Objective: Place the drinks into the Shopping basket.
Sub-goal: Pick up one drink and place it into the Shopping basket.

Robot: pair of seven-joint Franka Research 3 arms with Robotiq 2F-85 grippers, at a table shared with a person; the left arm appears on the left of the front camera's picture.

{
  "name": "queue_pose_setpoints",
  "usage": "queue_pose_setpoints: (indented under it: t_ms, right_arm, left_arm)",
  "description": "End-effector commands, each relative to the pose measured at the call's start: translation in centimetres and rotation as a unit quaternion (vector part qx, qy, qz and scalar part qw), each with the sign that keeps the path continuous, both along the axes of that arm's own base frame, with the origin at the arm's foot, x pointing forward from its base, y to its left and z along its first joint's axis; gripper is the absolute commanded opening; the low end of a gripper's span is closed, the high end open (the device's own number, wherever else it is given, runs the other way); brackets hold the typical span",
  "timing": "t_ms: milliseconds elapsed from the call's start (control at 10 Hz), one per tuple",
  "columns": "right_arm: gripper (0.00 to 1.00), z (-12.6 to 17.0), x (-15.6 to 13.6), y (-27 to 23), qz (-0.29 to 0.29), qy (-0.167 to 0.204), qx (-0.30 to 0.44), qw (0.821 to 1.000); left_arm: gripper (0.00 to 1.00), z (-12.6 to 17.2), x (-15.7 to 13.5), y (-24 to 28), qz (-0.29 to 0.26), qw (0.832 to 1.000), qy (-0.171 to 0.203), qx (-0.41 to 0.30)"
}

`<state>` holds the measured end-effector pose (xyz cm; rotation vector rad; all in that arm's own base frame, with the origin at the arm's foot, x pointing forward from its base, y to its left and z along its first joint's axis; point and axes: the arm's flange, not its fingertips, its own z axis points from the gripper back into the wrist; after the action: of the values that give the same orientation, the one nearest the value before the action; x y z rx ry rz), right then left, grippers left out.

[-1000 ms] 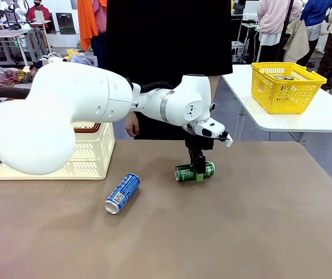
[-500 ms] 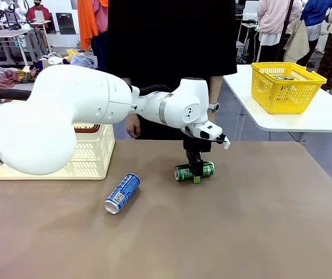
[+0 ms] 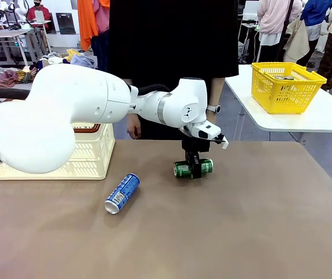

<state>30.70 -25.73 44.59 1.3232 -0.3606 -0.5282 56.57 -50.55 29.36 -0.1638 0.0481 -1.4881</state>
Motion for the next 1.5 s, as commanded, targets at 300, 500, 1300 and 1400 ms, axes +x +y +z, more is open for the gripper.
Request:
queue_pose_setpoints:
  t_ms: [300,500,1300,1400]
  right_arm:
    - [1.00,0.1,-0.1,0.1,-0.001,-0.004,-0.002,1.000]
    - [1.00,0.1,-0.1,0.1,-0.001,-0.004,-0.002,1.000]
    - [1.00,0.1,-0.1,0.1,-0.001,-0.004,-0.002,1.000]
    - [1.00,0.1,-0.1,0.1,-0.001,-0.004,-0.002,1.000]
  left_arm:
    - [0.00,16.3,1.5,10.3,-0.102,0.995,0.007,-0.010]
    - [0.00,23.3,3.1,17.4,-0.085,0.995,-0.043,0.020]
    - [0.00,27.7,-4.9,43.8,0.157,0.982,-0.104,-0.012]
    - [0.00,30.6,-0.7,42.9,0.125,0.990,-0.064,-0.004]
